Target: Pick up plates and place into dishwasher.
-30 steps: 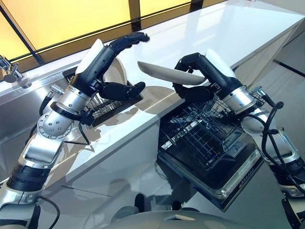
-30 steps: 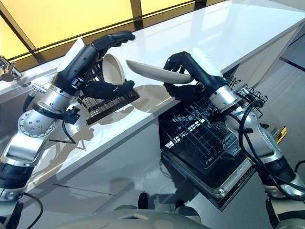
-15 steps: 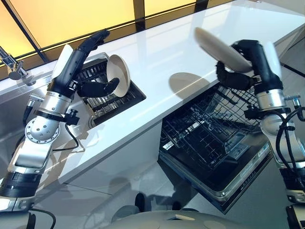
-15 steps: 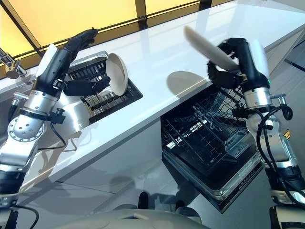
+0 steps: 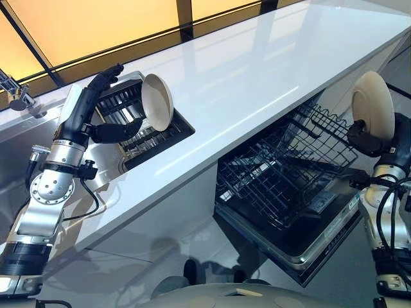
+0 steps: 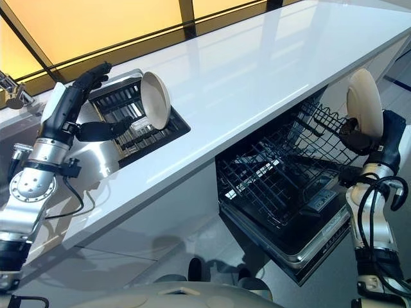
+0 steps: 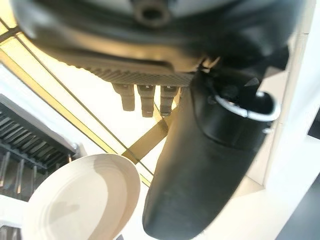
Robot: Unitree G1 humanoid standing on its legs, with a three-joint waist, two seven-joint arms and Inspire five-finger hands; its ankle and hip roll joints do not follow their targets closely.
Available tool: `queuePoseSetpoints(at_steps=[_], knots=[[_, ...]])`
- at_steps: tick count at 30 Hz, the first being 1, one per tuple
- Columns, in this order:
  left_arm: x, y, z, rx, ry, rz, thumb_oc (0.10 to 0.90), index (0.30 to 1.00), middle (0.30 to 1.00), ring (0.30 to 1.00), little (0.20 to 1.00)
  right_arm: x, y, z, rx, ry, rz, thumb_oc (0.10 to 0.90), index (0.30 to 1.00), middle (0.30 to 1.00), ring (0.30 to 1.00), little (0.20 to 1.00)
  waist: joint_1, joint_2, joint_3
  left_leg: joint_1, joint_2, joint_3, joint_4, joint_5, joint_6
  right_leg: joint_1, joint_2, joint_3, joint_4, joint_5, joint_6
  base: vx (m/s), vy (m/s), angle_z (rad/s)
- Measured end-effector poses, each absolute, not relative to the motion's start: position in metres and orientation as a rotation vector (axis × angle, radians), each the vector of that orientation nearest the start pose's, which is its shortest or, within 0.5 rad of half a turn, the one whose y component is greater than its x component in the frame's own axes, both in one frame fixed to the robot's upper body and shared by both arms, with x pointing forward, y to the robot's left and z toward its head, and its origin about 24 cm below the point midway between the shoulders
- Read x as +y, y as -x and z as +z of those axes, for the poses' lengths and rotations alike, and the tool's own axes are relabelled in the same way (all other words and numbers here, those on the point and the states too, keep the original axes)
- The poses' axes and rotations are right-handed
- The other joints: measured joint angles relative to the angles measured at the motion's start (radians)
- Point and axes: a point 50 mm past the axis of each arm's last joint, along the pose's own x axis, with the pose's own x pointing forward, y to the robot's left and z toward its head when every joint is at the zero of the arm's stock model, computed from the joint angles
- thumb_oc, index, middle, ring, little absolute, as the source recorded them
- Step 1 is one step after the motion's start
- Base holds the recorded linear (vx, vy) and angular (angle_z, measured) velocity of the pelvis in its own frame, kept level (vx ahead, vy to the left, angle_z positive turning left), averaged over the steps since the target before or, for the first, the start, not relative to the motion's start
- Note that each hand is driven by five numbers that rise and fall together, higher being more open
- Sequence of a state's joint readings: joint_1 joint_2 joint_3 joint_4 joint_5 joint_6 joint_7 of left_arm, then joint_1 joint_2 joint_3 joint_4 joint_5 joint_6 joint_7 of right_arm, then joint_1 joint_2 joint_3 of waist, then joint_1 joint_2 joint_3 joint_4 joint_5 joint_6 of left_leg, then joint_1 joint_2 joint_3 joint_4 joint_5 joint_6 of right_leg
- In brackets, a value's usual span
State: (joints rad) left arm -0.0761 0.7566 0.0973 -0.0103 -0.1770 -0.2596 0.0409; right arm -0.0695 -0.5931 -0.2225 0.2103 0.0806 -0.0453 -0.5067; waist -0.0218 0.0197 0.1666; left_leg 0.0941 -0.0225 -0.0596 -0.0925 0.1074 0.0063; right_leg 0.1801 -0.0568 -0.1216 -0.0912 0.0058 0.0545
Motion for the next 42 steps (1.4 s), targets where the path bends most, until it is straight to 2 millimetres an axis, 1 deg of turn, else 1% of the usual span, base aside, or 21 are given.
queuePoseSetpoints(at_steps=[2,7,10,14,17,19,22,25,28,30,32,35,37,40,41,42], knots=[[0.277,-0.258,0.154,-0.386,-0.521,0.040,0.800,0.900,0.900,0.900,0.900,-0.340,-0.242,0.092,-0.083,0.471,-0.770,0.100,0.300,0.300,0.300,0.200,0.002,0.001,0.001,0.000,0.001,-0.004,0.000,0.001,-0.001,0.001,0.001,-0.002,0.000,-0.001,-0.001,0.10,-0.070,0.08],[0.277,-0.257,0.145,-0.353,-0.457,0.004,0.800,0.900,0.900,0.900,0.900,-0.341,-0.242,0.087,-0.060,0.475,-0.761,0.100,0.300,0.300,0.300,0.200,0.006,0.011,0.007,0.000,0.000,-0.014,0.003,0.001,-0.001,0.004,0.001,-0.010,0.000,-0.002,-0.001,0.10,-0.060,0.05],[0.279,-0.258,0.142,-0.334,-0.421,-0.009,0.800,0.900,0.900,0.900,0.900,-0.345,-0.241,0.080,-0.015,0.511,-0.744,0.100,0.300,0.300,0.300,0.200,0.007,0.015,0.009,-0.002,-0.001,-0.019,0.003,0.005,-0.003,0.006,0.000,-0.024,0.000,-0.005,-0.002,0.07,-0.052,0.08],[0.280,-0.258,0.141,-0.331,-0.405,-0.010,0.800,0.900,0.900,0.900,0.900,-0.354,-0.241,0.076,0.069,0.562,-0.696,0.100,0.300,0.300,0.300,0.200,0.020,0.032,0.028,-0.004,-0.001,-0.025,0.003,0.005,-0.003,0.006,0.000,-0.030,0.000,-0.007,0.000,0.07,-0.053,0.05],[0.280,-0.258,0.141,-0.331,-0.405,-0.012,0.800,0.900,0.900,0.900,0.900,-0.360,-0.244,0.074,0.131,0.610,-0.645,0.100,0.300,0.300,0.300,0.200,0.020,0.046,0.050,-0.020,-0.002,-0.040,0.003,0.013,-0.005,-0.002,0.001,-0.046,0.000,-0.007,0.000,0.04,-0.051,0.14],[0.280,-0.258,0.142,-0.330,-0.408,-0.018,0.800,0.900,0.900,0.900,0.900,-0.362,-0.246,0.071,0.179,0.631,-0.617,0.100,0.300,0.300,0.300,0.200,0.023,0.048,0.065,-0.024,-0.002,-0.050,0.004,0.016,-0.007,-0.002,0.002,-0.055,0.001,-0.008,-0.003,0.01,-0.058,0.17],[0.280,-0.258,0.143,-0.332,-0.406,-0.022,0.800,0.900,0.900,0.900,0.900,-0.361,-0.257,0.072,0.222,0.636,-0.581,0.100,0.300,0.300,0.300,0.200,0.023,0.049,0.082,-0.047,-0.003,-0.063,0.004,0.023,-0.010,-0.020,0.004,-0.065,0.001,-0.009,-0.004,-0.03,-0.046,0.12],[0.279,-0.263,0.152,-0.364,-0.419,-0.029,0.800,0.900,0.900,0.900,0.900,-0.358,-0.273,0.081,0.230,0.653,-0.540,0.100,0.300,0.300,0.300,0.200,0.029,0.052,0.130,-0.068,-0.001,-0.076,0.004,0.032,-0.013,-0.038,0.007,-0.081,0.006,-0.006,-0.009,-0.04,-0.044,0.12],[0.280,-0.269,0.168,-0.397,-0.469,-0.042,0.800,0.900,0.900,0.900,0.900,-0.359,-0.287,0.088,0.254,0.648,-0.524,0.100,0.300,0.300,0.300,0.200,0.050,0.052,0.176,-0.075,0.001,-0.079,0.004,0.034,-0.015,-0.044,0.011,-0.083,0.007,-0.006,-0.009,-0.04,-0.043,0.04],[0.282,-0.272,0.174,-0.411,-0.480,-0.037,0.800,0.900,0.900,0.900,0.900,-0.361,-0.291,0.089,0.270,0.645,-0.525,0.100,0.300,0.300,0.300,0.200,0.059,0.052,0.180,-0.087,0.002,-0.080,0.004,0.035,-0.015,-0.053,0.011,-0.087,0.007,-0.007,-0.012,-0.03,-0.027,0.07],[0.282,-0.275,0.182,-0.435,-0.471,-0.037,0.800,0.900,0.900,0.900,0.900,-0.366,-0.295,0.097,0.281,0.643,-0.544,0.100,0.300,0.300,0.300,0.200,0.071,0.052,0.194,-0.092,0.001,-0.077,0.005,0.035,-0.015,-0.057,0.011,-0.088,0.007,-0.008,-0.012,-0.02,-0.021,0.07],[0.283,-0.277,0.194,-0.465,-0.484,-0.030,0.800,0.900,0.900,0.900,0.900,-0.369,-0.303,0.103,0.316,0.606,-0.568,0.100,0.300,0.300,0.300,0.200,0.073,0.046,0.219,-0.094,0.001,-0.074,0.005,0.035,-0.015,-0.055,0.013,-0.088,0.007,-0.010,-0.015,-0.02,-0.011,0.06],[0.282,-0.279,0.201,-0.487,-0.491,-0.026,0.800,0.900,0.900,0.900,0.900,-0.375,-0.305,0.108,0.341,0.575,-0.599,0.100,0.300,0.300,0.300,0.200,0.077,0.047,0.239,-0.095,0.002,-0.072,0.005,0.035,-0.016,-0.056,0.013,-0.087,0.007,-0.010,-0.015,-0.02,-0.001,-0.01],[0.276,-0.283,0.205,-0.500,-0.500,-0.046,0.800,0.900,0.900,0.900,0.900,-0.382,-0.305,0.108,0.398,0.566,-0.628,0.100,0.300,0.300,0.300,0.200,0.081,0.046,0.246,-0.104,0.002,-0.070,0.005,0.035,-0.016,-0.066,0.013,-0.085,0.007,-0.010,-0.015,-0.04,0.004,-0.03],[0.275,-0.283,0.206,-0.503,-0.502,-0.050,0.800,0.900,0.900,0.900,0.900,-0.382,-0.308,0.112,0.405,0.574,-0.636,0.100,0.300,0.300,0.300,0.200,0.081,0.045,0.247,-0.108,0.002,-0.066,0.005,0.035,-0.016,-0.071,0.013,-0.083,0.008,-0.010,-0.015,-0.05,0.009,-0.07],[0.274,-0.284,0.206,-0.504,-0.502,-0.053,0.800,0.900,0.900,0.900,0.900,-0.382,-0.309,0.115,0.411,0.589,-0.631,0.429,0.582,0.582,0.582,0.529,0.079,0.045,0.248,-0.108,0.002,-0.065,0.005,0.035,-0.016,-0.071,0.013,-0.083,0.008,-0.010,-0.015,-0.04,0.009,-0.04]])
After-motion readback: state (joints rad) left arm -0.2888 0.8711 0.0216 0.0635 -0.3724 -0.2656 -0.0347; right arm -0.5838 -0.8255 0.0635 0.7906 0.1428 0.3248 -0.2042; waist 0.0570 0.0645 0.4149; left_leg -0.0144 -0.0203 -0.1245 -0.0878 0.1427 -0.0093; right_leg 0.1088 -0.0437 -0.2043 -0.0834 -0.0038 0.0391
